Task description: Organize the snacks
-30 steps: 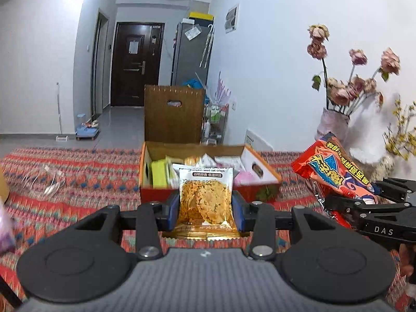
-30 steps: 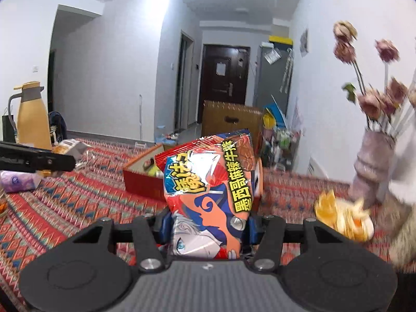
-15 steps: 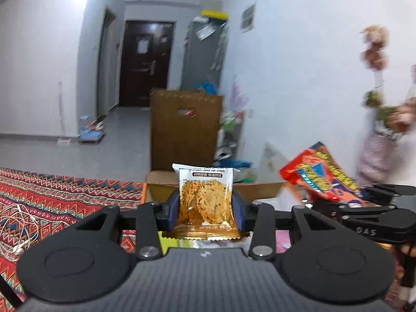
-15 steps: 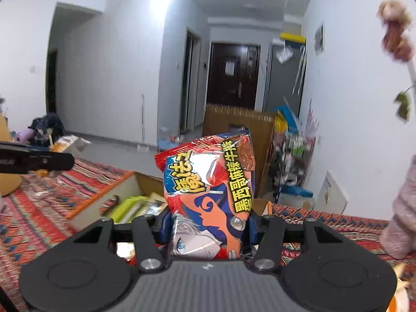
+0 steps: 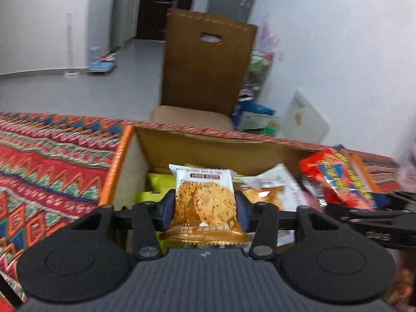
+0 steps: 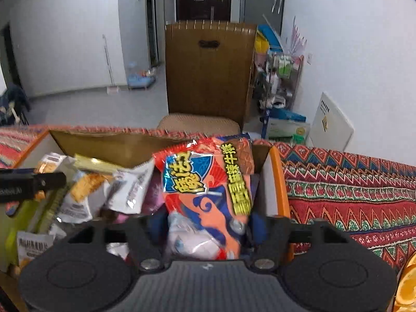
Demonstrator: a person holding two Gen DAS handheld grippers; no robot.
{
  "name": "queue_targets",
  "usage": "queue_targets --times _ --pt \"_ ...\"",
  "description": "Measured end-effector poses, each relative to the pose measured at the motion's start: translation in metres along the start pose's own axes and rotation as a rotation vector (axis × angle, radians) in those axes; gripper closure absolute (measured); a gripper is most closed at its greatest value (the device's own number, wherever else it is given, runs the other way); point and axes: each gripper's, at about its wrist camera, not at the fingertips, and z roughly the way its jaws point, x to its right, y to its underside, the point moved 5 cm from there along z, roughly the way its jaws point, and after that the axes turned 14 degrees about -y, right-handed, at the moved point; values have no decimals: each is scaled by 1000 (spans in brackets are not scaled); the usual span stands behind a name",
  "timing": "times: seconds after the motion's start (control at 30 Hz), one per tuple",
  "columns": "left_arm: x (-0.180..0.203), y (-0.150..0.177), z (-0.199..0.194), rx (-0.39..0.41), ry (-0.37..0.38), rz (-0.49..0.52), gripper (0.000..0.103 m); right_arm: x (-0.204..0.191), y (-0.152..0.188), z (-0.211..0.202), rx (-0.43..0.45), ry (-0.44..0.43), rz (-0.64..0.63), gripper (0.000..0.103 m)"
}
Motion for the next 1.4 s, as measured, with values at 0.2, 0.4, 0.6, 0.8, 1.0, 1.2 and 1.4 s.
queue_targets --times 0.2,0.4,0.6,0.8,1.0,1.2,1.4 --pt "9 5 1 1 -21 76 26 -4 -1 9 -43 13 -34 24" --pt "5 3 -22 -5 -49 75 24 -3 -1 -8 -34 3 -1 21" --pt "-8 -4 -72 35 -65 80 21 -14 -1 -60 11 21 6 20" --pt "-16 -7 -139 78 -77 82 20 -33 -10 -128 71 31 -19 20" --pt "-21 2 -229 170 -65 81 11 -54 0 -209 141 34 -31 19" --pt "-20 30 -316 266 -43 92 2 -82 32 -287 214 33 -73 14" --pt "-24 81 -394 327 -19 81 0 -107 84 -349 272 31 -129 8"
